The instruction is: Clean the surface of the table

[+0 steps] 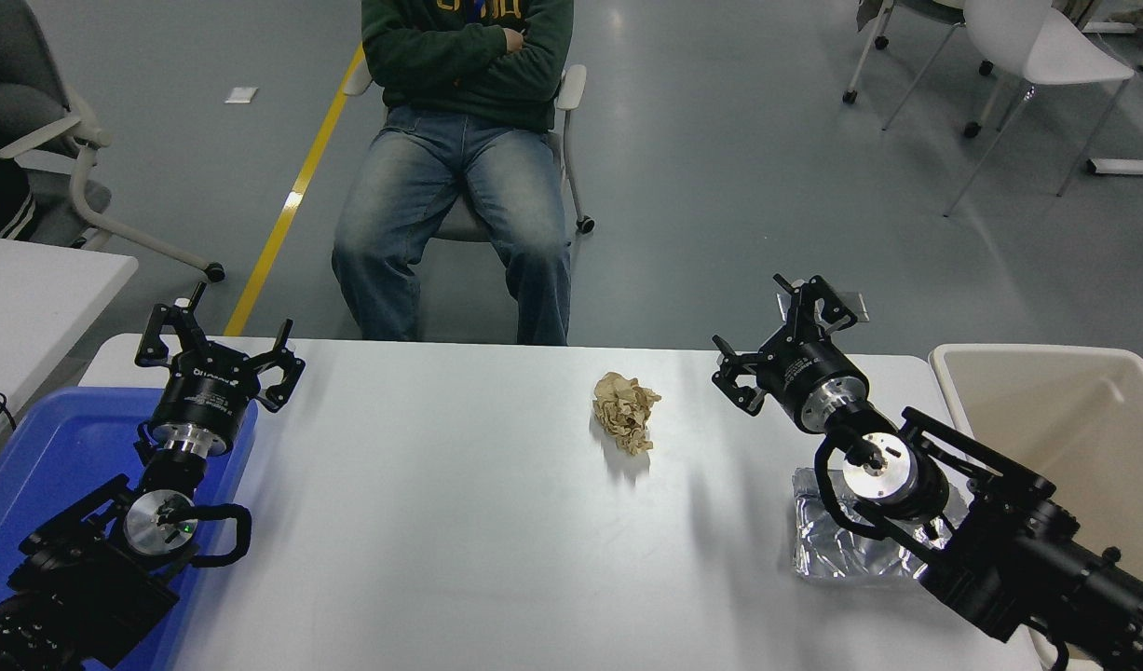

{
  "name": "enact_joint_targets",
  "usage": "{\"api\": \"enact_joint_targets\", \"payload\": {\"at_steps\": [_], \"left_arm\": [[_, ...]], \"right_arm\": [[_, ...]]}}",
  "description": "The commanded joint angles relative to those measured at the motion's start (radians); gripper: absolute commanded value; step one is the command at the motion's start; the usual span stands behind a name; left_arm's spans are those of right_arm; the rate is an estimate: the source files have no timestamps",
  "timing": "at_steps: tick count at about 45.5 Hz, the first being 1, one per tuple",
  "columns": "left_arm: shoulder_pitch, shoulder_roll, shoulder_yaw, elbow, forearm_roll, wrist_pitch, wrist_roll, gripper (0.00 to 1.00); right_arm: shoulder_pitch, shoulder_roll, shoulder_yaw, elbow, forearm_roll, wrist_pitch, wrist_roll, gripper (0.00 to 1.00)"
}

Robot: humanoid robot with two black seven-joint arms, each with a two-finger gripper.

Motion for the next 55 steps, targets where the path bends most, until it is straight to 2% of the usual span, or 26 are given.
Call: {"api": "enact_joint_targets", "payload": {"at_steps": [1, 17, 26, 39, 49, 55], "left_arm": [[0.0, 0.0, 0.0, 0.0, 0.001, 0.0, 0.0, 1.0], [0.0, 0.0, 0.0, 0.0, 0.001, 0.0, 0.0, 1.0], [0.0, 0.0, 0.0, 0.0, -0.001, 0.0, 0.0, 1.0], [0.0, 0.0, 0.0, -0.002, 0.001, 0.0, 0.0, 1.0], [0.0, 0.0, 0.0, 0.0, 0.001, 0.0, 0.0, 1.0], [0.0, 0.0, 0.0, -0.002, 0.001, 0.0, 0.0, 1.0]], "right_arm": [[-0.034, 0.009, 0.024, -0.013, -0.013, 0.048, 0.013, 1.0], [-0.039, -0.01, 0.03, -0.012, -0.034, 0.051, 0.024, 1.0], [-0.045, -0.043, 0.027, -0.007, -0.131, 0.123, 0.022, 1.0], [-0.028, -0.194, -0.014, -0.001, -0.247, 0.161, 0.015, 1.0], [-0.027, -0.329, -0.033, 0.031, -0.257, 0.14, 0.012, 1.0], [-0.027, -0.392, -0.039, 0.045, -0.257, 0.088, 0.002, 1.0]]}}
